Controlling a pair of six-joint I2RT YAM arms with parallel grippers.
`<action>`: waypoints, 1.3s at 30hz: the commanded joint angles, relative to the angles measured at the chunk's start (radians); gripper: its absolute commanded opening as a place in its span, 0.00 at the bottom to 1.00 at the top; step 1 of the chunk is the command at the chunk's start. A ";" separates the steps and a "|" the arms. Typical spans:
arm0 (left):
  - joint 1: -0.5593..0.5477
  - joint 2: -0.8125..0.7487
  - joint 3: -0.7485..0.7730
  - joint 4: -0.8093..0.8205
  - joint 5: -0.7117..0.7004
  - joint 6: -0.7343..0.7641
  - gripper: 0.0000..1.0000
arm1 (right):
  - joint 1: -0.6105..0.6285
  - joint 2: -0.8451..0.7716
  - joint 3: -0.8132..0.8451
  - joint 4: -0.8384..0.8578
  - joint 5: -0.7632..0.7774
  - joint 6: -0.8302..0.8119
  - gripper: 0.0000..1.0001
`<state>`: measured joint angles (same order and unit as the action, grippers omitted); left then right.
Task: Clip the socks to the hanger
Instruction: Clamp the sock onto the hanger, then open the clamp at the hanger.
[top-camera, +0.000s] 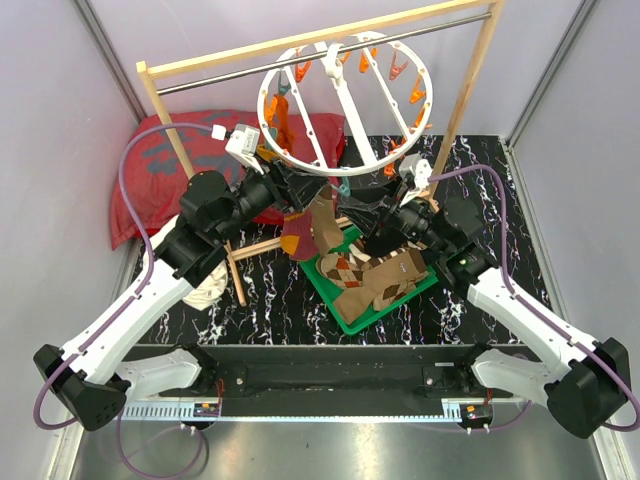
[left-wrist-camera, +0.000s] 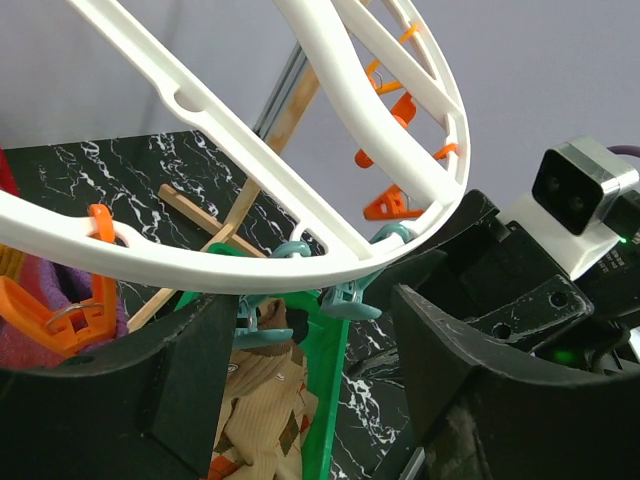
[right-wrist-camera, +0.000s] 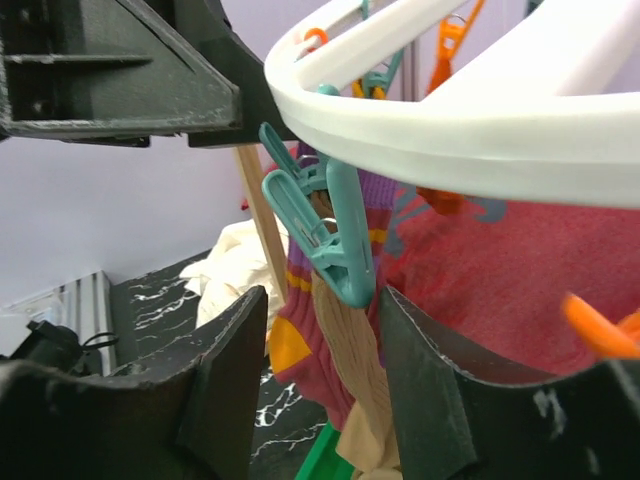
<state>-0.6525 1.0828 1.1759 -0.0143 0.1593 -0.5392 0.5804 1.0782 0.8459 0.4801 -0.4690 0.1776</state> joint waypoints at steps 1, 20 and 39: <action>0.005 -0.007 0.037 0.030 -0.021 0.015 0.66 | -0.005 0.012 0.027 0.017 0.066 -0.062 0.59; 0.014 -0.011 0.047 0.017 -0.023 0.019 0.66 | -0.016 0.052 0.099 0.061 0.038 -0.110 0.57; 0.042 0.009 0.083 -0.044 -0.037 0.033 0.66 | -0.016 0.040 0.121 0.029 -0.079 -0.081 0.25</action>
<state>-0.6243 1.0840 1.2037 -0.0772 0.1490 -0.5320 0.5694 1.1557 0.9298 0.4957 -0.5186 0.0925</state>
